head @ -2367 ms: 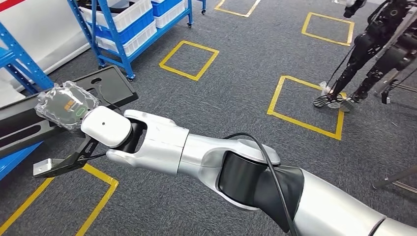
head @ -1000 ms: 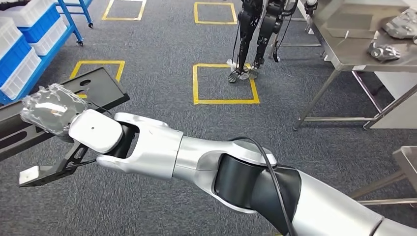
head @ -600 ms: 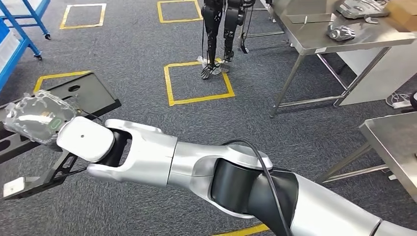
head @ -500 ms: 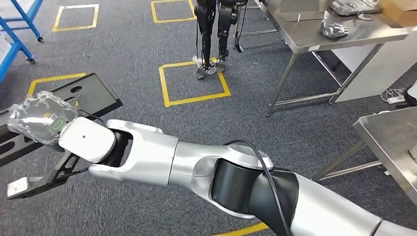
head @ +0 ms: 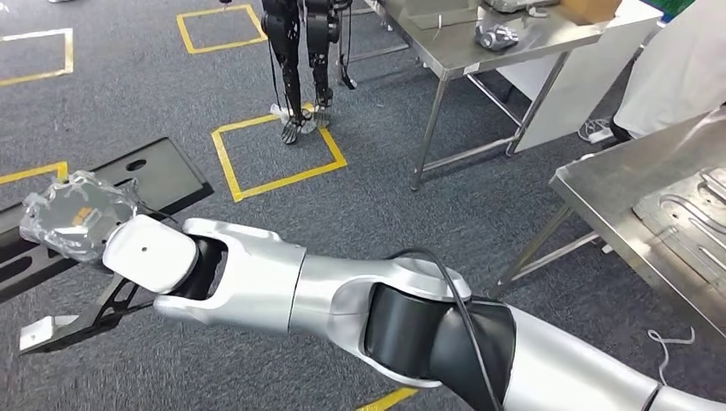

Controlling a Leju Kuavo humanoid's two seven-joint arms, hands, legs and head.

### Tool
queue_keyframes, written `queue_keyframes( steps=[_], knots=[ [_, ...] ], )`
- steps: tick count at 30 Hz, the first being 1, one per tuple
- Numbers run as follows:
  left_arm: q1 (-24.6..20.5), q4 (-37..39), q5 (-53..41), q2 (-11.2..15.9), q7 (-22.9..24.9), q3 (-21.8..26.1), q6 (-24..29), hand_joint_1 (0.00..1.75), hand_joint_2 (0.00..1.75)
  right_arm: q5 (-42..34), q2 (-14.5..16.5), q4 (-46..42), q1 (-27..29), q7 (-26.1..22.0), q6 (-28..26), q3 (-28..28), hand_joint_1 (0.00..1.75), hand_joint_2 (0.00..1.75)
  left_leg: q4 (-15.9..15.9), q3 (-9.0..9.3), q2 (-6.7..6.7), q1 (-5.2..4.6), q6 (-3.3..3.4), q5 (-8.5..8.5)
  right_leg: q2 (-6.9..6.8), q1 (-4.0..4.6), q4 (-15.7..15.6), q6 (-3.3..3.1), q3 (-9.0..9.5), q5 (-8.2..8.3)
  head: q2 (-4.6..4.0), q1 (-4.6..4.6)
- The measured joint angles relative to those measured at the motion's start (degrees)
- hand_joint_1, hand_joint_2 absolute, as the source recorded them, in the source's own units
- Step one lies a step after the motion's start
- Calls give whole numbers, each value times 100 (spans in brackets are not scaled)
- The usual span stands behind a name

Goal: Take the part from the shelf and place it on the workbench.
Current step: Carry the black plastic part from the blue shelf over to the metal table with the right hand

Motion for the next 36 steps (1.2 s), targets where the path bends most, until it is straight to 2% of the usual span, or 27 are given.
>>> queue_keyframes(
  steps=[2, 4, 5, 6, 7, 9, 11, 12, 13, 14, 16, 17, 19, 20, 21, 22, 24, 26, 27, 28, 29, 31, 32, 33, 34, 35, 36],
  knots=[
    [34, -26, 0, -5, -3, -1, -40, 0, 175, 15, -11, 27, -6, 9, -8, 0, 175, 175, -12, 21, 162, -26, 57, -12, -405, 5, 595, 46, -294, -298, -1, 2],
    [63, -51, 0, -7, -2, -1, -62, 0, 175, 45, -20, 61, 1, 21, -16, 0, 175, 175, -13, 35, 334, -68, 87, -35, -557, -20, 1251, 59, -654, -525, -1, 0],
    [66, -67, 0, -7, -2, -1, -70, 0, 175, 64, -30, 83, 6, 32, -18, 0, 175, 175, -12, 48, 416, -84, 94, -50, -577, -25, 1351, 47, -723, -498, -1, -1],
    [64, -80, 0, -7, -2, -1, -79, 0, 175, 85, -43, 106, 8, 46, -20, 0, 175, 175, -12, 70, 495, -96, 96, -68, -592, -22, 1242, 24, -682, -372, -2, -1],
    [62, -91, 0, -9, -2, -1, -88, 0, 175, 104, -55, 127, 6, 66, -22, 0, 175, 175, -13, 104, 569, -104, 96, -92, -636, -3, 922, -12, -524, -167, -2, -1],
    [60, -121, 0, -32, -2, 5, -127, 0, 175, 136, -78, 159, -14, 103, -34, 0, 175, 175, -24, 172, 703, -115, 84, -141, -916, 104, 174, -110, -141, 136, -2, 0],
    [56, -166, 0, -68, -2, 15, -176, 0, 175, 158, -96, 184, -43, 119, -48, 0, 175, 175, -49, 208, 834, -123, 58, -167, -1117, 221, -182, -191, 23, 186, -1, 1],
    [49, -189, 0, -83, -2, 18, -192, 0, 175, 166, -108, 197, -55, 120, -53, 0, 175, 175, -69, 231, 907, -128, 41, -173, -1090, 251, -225, -214, 34, 181, -1, 2],
    [35, -213, 0, -97, -3, 19, -204, 0, 175, 172, -122, 208, -60, 121, -56, -1, 175, 175, -95, 260, 964, -128, 23, -188, -1014, 236, -283, -238, 68, 193, -1, 2],
    [19, -232, 0, -112, -3, 19, -216, 0, 175, 181, -140, 221, -65, 124, -58, -2, 175, 175, -83, 292, 920, -123, 10, -223, -937, 213, -358, -259, 121, 212, -1, 3],
    [13, -275, 0, -137, -4, 22, -238, 0, 175, 203, -161, 239, -87, 145, -65, -4, 175, 175, 215, 203, 622, -109, -4, -416, -797, 151, -496, -315, 235, 256, -1, -1],
    [25, -299, -1, -145, -3, 31, -246, 0, 175, 214, -168, 248, -98, 162, -70, -4, 175, 175, 536, 54, 430, -100, -11, -563, -720, 138, -523, -331, 262, 263, -1, -2],
    [47, -345, -2, -149, 4, 66, -249, 0, 175, 222, -191, 268, -108, 187, -80, -7, 175, 175, 1220, -346, 273, -92, -49, -793, -548, 115, -516, -347, 277, 257, -1, -1],
    [47, -362, -2, -149, 7, 83, -249, 0, 175, 226, -210, 283, -109, 195, -82, -10, 175, 175, 1385, -478, 257, -83, -75, -779, -456, 102, -502, -339, 280, 248, -1, -2],
    [44, -371, -2, -150, 8, 96, -247, 0, 175, 231, -232, 298, -111, 198, -82, -14, 175, 175, 1343, -515, 252, -68, -101, -652, -364, 84, -476, -319, 282, 233, -1, -2],
    [40, -377, -2, -151, 8, 104, -244, 0, 175, 238, -252, 311, -115, 201, -81, -17, 175, 175, 1092, -446, 229, -44, -130, -430, -273, 60, -434, -288, 282, 208, -1, -2],
    [39, -380, -2, -156, 9, 120, -226, 0, 175, 260, -277, 330, -134, 203, -76, -27, 175, 175, 401, -185, 18, 12, -185, -59, -100, 20, -288, -196, 239, 128, -2, -3],
    [35, -381, -2, -162, 13, 139, -193, 0, 175, 280, -287, 338, -165, 201, -66, -44, 175, 175, 82, -52, -159, 21, -165, 16, 51, 1, -178, -109, 154, 89, -1, -5],
    [29, -381, -2, -166, 15, 146, -173, 0, 175, 287, -296, 344, -178, 198, -58, -55, 175, 175, 70, -44, -158, -1, -129, -2, 119, -5, -163, -74, 121, 98, -1, -7],
    [17, -380, -2, -166, 16, 151, -151, 0, 175, 292, -307, 352, -182, 195, -49, -68, 175, 175, 70, -47, -95, -1, -89, 11, 174, -15, -173, -46, 102, 112, -1, -7],
    [0, -379, -2, -166, 17, 151, -127, 0, 175, 296, -321, 361, -187, 192, -43, -84, 175, 175, 51, -37, -31, -5, -57, 26, 113, -12, -153, -19, 87, 105, -1, -5],
    [-17, -375, -1, -166, 17, 152, -83, 0, 175, 305, -340, 377, -210, 189, -33, -107, 175, 175, 12, -16, 95, 6, 6, 43, -209, 0, 110, 33, -44, -48, -1, -2],
    [-13, -371, 0, -166, 19, 153, -64, 0, 175, 309, -344, 380, -225, 188, -32, -114, 175, 175, 6, -7, 163, -5, 29, 39, -412, 0, 390, 56, -184, -193, -1, -2],
    [-5, -367, 0, -166, 20, 155, -51, 0, 175, 314, -344, 383, -235, 188, -31, -116, 175, 175, 4, -3, 233, -16, 48, 29, -520, -12, 741, 75, -371, -350, -1, -2],
    [2, -363, 0, -165, 21, 156, -42, 0, 175, 316, -344, 387, -240, 187, -30, -116, 175, 175, 4, 2, 311, -27, 60, 16, -564, -27, 1074, 87, -557, -461, -1, -2],
    [3, -359, 0, -164, 22, 156, -36, 0, 175, 320, -345, 397, -240, 187, -29, -116, 175, 175, 5, 12, 388, -35, 69, 2, -580, -37, 1281, 89, -683, -486, -1, -2],
    [2, -355, 0, -162, 23, 156, -33, 0, 175, 325, -347, 408, -239, 187, -27, -116, 175, 175, 5, 30, 463, -44, 72, -17, -589, -41, 1290, 80, -711, -406, -2, -2]
  ],
)
